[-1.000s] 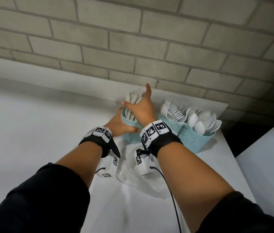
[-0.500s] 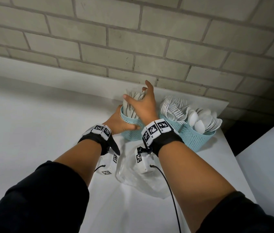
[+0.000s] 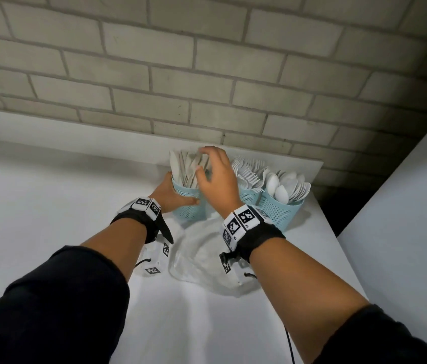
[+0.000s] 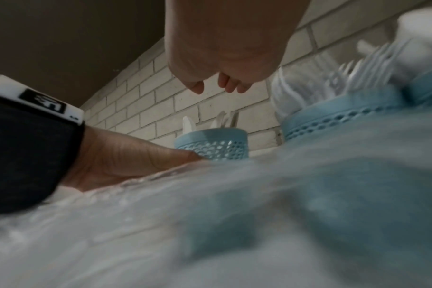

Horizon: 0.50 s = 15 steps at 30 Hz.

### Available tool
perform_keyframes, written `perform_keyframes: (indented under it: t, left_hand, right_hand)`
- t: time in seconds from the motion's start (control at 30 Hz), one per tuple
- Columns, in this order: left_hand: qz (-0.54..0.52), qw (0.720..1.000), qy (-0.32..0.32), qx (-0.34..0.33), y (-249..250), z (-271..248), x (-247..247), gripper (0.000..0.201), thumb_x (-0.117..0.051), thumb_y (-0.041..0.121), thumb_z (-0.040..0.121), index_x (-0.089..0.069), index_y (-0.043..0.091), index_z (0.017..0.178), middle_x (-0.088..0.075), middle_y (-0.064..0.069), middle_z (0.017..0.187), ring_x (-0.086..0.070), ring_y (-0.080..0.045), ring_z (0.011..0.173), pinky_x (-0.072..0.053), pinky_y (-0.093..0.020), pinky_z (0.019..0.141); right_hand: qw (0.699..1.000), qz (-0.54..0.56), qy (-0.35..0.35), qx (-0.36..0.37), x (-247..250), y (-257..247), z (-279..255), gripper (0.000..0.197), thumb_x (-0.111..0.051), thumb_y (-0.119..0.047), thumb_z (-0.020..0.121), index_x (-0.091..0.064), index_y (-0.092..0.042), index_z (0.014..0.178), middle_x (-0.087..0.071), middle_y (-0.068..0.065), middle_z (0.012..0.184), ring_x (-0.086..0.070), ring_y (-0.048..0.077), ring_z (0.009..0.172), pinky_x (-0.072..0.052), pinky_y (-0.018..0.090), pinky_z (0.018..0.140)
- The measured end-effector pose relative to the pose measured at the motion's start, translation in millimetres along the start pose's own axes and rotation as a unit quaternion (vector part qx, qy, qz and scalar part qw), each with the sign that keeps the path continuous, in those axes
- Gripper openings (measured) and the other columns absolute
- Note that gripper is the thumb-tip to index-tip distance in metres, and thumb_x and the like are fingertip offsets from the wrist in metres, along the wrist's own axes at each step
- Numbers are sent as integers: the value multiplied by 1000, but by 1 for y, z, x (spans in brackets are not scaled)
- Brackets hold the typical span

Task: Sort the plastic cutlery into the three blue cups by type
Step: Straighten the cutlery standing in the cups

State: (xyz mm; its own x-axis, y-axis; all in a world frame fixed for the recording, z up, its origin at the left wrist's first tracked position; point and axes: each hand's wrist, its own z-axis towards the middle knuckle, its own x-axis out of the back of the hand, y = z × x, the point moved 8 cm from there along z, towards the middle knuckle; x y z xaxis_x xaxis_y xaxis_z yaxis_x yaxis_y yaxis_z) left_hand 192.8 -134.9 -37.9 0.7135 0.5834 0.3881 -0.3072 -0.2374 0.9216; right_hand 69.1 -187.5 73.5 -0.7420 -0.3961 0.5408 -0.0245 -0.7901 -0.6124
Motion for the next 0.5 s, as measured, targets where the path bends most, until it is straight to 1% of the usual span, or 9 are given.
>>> perform_keyframes:
  t: [0.1, 0.2, 0.27, 0.3, 0.37, 0.4, 0.43, 0.47, 0.5]
  left_hand:
    - [70, 998, 0, 8, 12, -9, -1, 78, -89, 29, 57, -53, 7, 122, -65, -7, 113, -63, -22, 104, -51, -40, 93]
    - [197, 976, -27, 85, 25, -27, 1, 50, -76, 38, 74, -60, 2, 106, -66, -12, 102, -64, -25, 93, -52, -29, 79]
    - [278, 948, -63, 142, 35, -39, 3, 57, -69, 40, 81, -55, 2, 121, -62, -16, 119, -60, -29, 104, -47, -32, 88]
    - [299, 939, -78, 151, 42, -43, 2, 53, -67, 41, 83, -57, 3, 119, -63, -17, 117, -62, -28, 98, -47, -31, 85]
    - [317, 932, -81, 155, 55, -46, 1, 35, -65, 42, 84, -63, 8, 85, -70, -10, 82, -59, -18, 63, -44, -25, 66]
    - [324, 931, -79, 147, 63, -47, -2, 36, -63, 43, 85, -58, 11, 69, -66, -2, 60, -53, -12, 49, -41, -23, 59]
    - [315, 934, -86, 144, 70, -48, -9, 40, -62, 43, 86, -53, 13, 61, -59, 4, 46, -49, -8, 41, -40, -20, 55]
    - [297, 940, -96, 138, 75, -47, -18, 40, -62, 42, 86, -52, 13, 59, -56, 6, 42, -49, -5, 37, -42, -18, 55]
    - [276, 946, -108, 134, 79, -47, -29, 39, -62, 41, 86, -53, 13, 61, -58, 6, 47, -51, -4, 40, -45, -18, 58]
  right_hand:
    - [996, -67, 35, 38, 30, 1, -10, 21, -50, -5, 87, -60, -7, 105, -58, 7, 107, -54, 15, 94, -42, 24, 81]
    - [993, -109, 45, 17, 53, 15, -23, 15, -46, -3, 82, -60, -6, 78, -62, 9, 80, -55, 21, 71, -47, 33, 65]
    - [987, -152, 43, -4, 65, 25, -34, 20, -42, -8, 81, -59, -6, 70, -63, 9, 70, -56, 26, 65, -49, 37, 59]
    - [983, -178, 41, -18, 70, 29, -39, 23, -41, -11, 82, -59, -6, 69, -63, 9, 70, -57, 27, 65, -48, 36, 58]
    - [968, -244, 23, -50, 78, 39, -48, 25, -41, -12, 87, -62, -5, 74, -65, 11, 75, -59, 30, 70, -42, 30, 58]
    - [957, -281, 3, -66, 79, 45, -52, 24, -42, -11, 89, -63, -5, 78, -66, 12, 79, -60, 31, 74, -38, 28, 59]
    - [946, -313, -21, -84, 79, 51, -55, 24, -42, -11, 90, -64, -5, 82, -67, 12, 84, -61, 32, 78, -36, 27, 61]
    - [935, -336, -46, -106, 77, 58, -58, 24, -42, -10, 91, -65, -6, 87, -68, 12, 88, -62, 31, 82, -37, 27, 63]
    - [926, -349, -66, -129, 75, 64, -62, 23, -43, -10, 91, -66, -7, 91, -68, 11, 91, -63, 30, 85, -40, 28, 65]
